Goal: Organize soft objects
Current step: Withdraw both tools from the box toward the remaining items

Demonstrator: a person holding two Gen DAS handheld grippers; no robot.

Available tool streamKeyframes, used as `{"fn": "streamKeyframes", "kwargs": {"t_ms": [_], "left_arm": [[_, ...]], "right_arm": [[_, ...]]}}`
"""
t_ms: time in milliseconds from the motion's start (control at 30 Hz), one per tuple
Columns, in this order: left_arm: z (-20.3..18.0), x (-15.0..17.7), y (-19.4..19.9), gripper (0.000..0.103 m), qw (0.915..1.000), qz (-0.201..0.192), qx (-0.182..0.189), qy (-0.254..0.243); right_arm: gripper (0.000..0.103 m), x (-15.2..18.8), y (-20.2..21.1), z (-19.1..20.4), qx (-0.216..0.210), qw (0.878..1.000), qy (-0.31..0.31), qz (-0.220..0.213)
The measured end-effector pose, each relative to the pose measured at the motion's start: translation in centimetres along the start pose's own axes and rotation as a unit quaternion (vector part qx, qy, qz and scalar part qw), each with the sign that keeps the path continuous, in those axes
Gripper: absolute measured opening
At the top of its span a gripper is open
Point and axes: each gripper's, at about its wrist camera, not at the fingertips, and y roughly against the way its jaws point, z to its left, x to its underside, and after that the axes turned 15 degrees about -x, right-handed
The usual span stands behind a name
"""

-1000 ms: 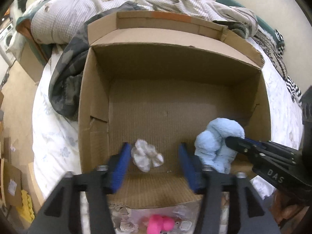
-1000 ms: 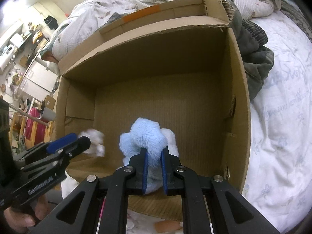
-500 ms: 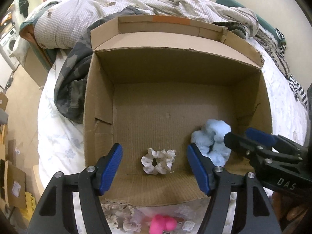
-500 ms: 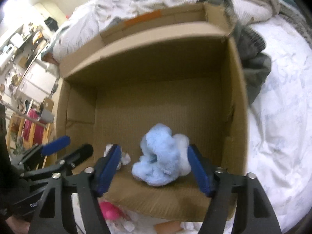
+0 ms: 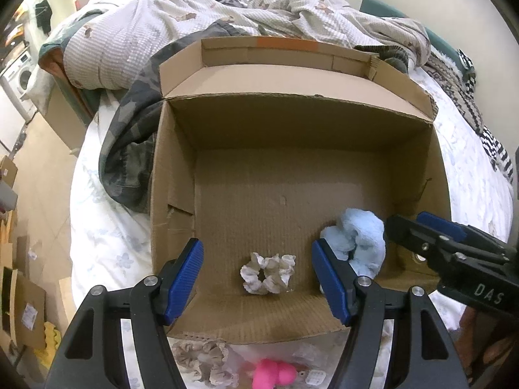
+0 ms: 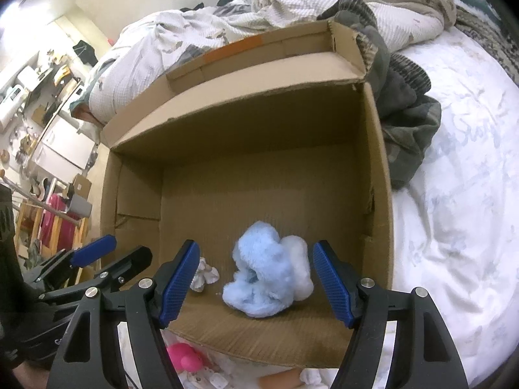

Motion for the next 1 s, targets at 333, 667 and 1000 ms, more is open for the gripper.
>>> {"fn": "streamKeyframes", "kwargs": {"t_ms": [333,667,1000], "left_arm": [[1.6,0.5,3.0,0.066,0.9991,-0.036,0.003,0.024],[4.7,2.4,5.5,0.073,0.9966,-0.050,-0.004,0.065],[6.4,5.3,6.4,0.077,0.9955,-0.046,-0.020,0.080]], "right_arm": [[0.077,0.8,1.5,0.3,0.003,1.000,0.003,-0.021],[0.088,2.4,4.5,1.0,-0.021,0.999,-0.002,-0.036],[0.088,5.2,7.7,1.5,-0.034,0.998,0.002,-0.051]]}}
